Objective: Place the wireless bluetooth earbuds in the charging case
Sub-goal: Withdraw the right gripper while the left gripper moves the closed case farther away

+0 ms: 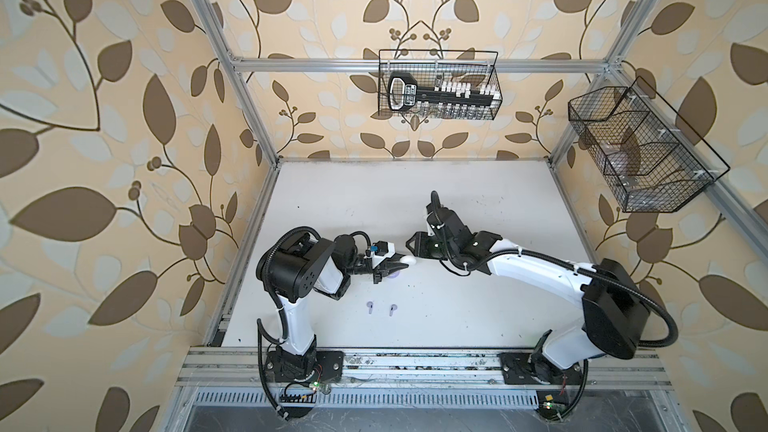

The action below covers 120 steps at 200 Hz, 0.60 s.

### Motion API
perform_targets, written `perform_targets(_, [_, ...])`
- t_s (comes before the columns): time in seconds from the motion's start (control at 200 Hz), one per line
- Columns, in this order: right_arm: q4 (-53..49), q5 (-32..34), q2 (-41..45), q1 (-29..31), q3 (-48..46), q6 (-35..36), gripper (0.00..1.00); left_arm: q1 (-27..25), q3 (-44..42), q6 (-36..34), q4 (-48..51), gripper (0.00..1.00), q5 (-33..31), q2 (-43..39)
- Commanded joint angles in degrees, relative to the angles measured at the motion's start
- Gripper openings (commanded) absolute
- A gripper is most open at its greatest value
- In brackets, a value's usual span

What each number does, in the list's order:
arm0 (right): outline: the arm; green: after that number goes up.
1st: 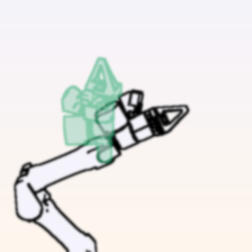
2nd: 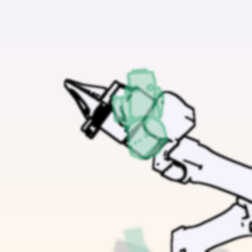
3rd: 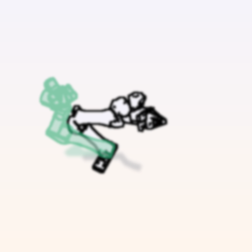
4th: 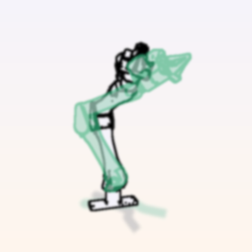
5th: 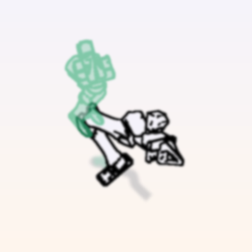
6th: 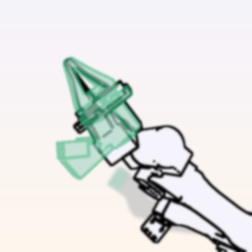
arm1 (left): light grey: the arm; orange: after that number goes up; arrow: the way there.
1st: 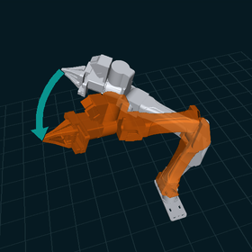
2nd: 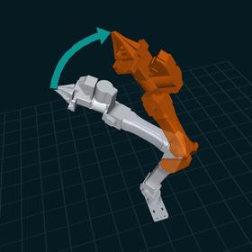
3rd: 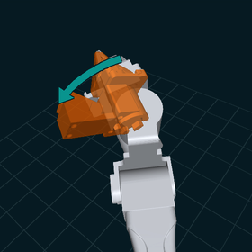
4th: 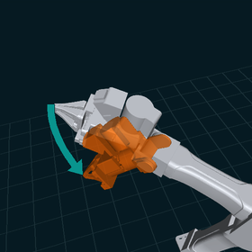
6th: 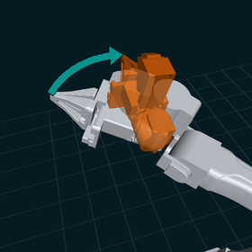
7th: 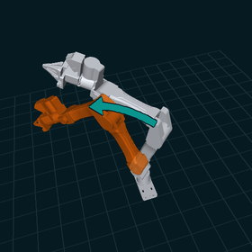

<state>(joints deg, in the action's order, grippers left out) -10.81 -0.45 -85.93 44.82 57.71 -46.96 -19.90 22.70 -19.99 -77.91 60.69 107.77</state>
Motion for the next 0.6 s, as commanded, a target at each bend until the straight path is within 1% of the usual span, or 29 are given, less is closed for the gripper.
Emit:
perform_targets(0.0, [-1.9, 6.9, 6.0, -0.1, -4.1, -0.6, 0.39, -0.1, 1.5, 2.8, -3.6, 0.00, -3.1, -0.9])
perform_targets(0.09, [-2.1, 14.1, 11.3, 1.7, -7.8, -0.1, 0.41, -0.1, 2.4, 6.3, -3.7, 0.00, -6.4, -1.0])
perform_targets(0.14, [-2.6, 16.2, 13.5, 2.0, -9.8, -0.8, 0.41, -0.1, 3.1, 8.9, -3.7, 0.00, -8.0, -0.9])
perform_targets(0.285, [-1.6, 17.4, 17.1, 2.0, -14.3, -2.1, 0.41, -0.1, 4.4, 13.9, -3.5, 0.00, -9.8, -1.3])
perform_targets(0.445, [-3.1, 18.9, 18.2, 2.5, -15.3, -2.4, 0.41, -0.1, 7.0, 19.5, -1.1, 0.00, -9.5, -2.8])
perform_targets(0.525, [-3.5, 19.6, 18.9, 3.0, -15.9, -2.7, 0.41, -0.1, 8.2, 20.0, 1.0, 0.00, -9.5, -3.3])
perform_targets(0.595, [-3.1, 19.6, 19.4, 3.0, -16.7, -3.1, 0.41, -0.2, 9.4, 20.4, 5.0, 0.00, -9.4, -3.7])
